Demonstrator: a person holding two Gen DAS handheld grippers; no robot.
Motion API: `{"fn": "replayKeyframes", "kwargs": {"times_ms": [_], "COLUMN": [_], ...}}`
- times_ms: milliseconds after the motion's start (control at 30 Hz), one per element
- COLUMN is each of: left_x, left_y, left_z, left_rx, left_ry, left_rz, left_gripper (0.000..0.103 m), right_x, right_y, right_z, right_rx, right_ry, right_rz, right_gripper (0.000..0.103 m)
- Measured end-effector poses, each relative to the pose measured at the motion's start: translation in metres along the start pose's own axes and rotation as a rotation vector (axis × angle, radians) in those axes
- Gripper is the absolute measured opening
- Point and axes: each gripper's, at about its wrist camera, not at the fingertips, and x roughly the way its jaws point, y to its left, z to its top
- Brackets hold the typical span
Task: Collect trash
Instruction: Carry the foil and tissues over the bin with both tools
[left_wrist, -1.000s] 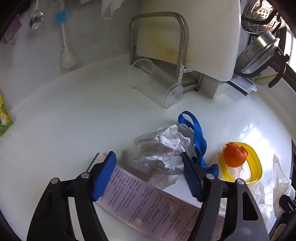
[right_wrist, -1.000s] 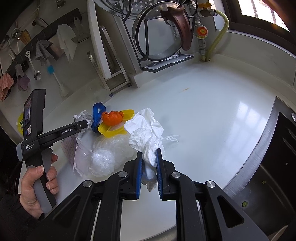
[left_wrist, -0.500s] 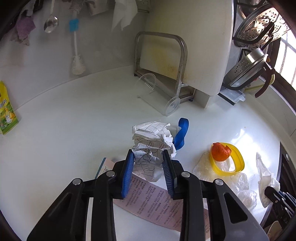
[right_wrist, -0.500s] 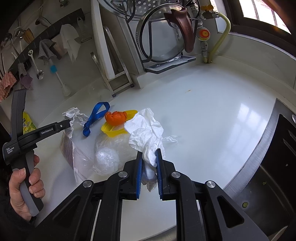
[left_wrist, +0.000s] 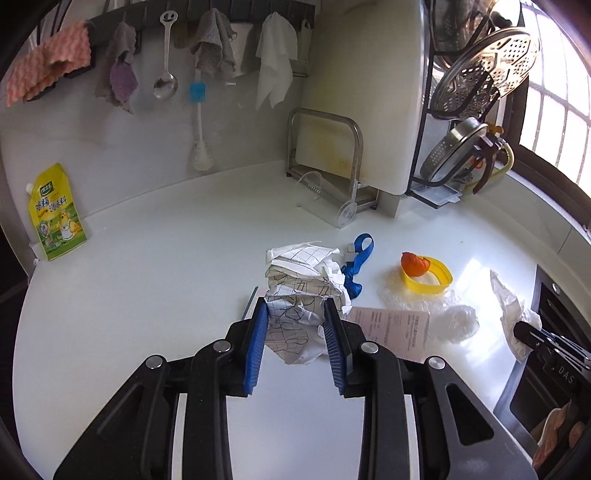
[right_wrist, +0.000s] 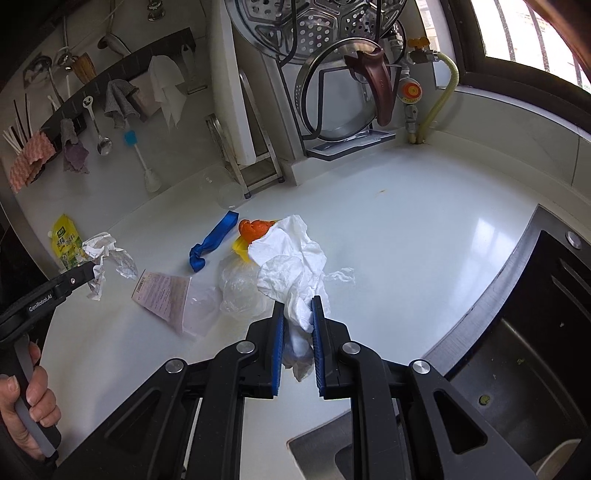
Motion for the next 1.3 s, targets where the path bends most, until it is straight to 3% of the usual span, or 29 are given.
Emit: {"fn": "replayKeyframes", "kwargs": {"times_ms": [233, 633, 900, 1300], "left_x": [-0.049, -0.133, -0.16, -0.164], "left_y": [0.002, 0.016, 0.027, 0.017], "left_z": [-0.045, -0.126, -0.175, -0.227], "left_rx": [0.037, 0.073, 0.075, 0.092], "left_ry": [-0.016, -0.031, -0.005, 0.067], "left_rz": [0.011, -0.003, -0.001, -0.047], "left_gripper": [0.03, 0.03, 0.03, 0.03], "right_x": [-0.051, -0.12, -0.149, -0.162], "right_y": [0.015, 0.074, 0.106, 0.101], "right_z": [-0.039, -0.123, -0.176, -0.239], "right_rx": [-0.025, -0.036, -0.075, -0.058], "right_ry": [-0.03, -0.039, 0.007, 0.083], "right_rz": [-0.015, 0.083, 0.104, 0.059], "right_gripper": [0.014, 0.014, 0.014, 0.014]}}
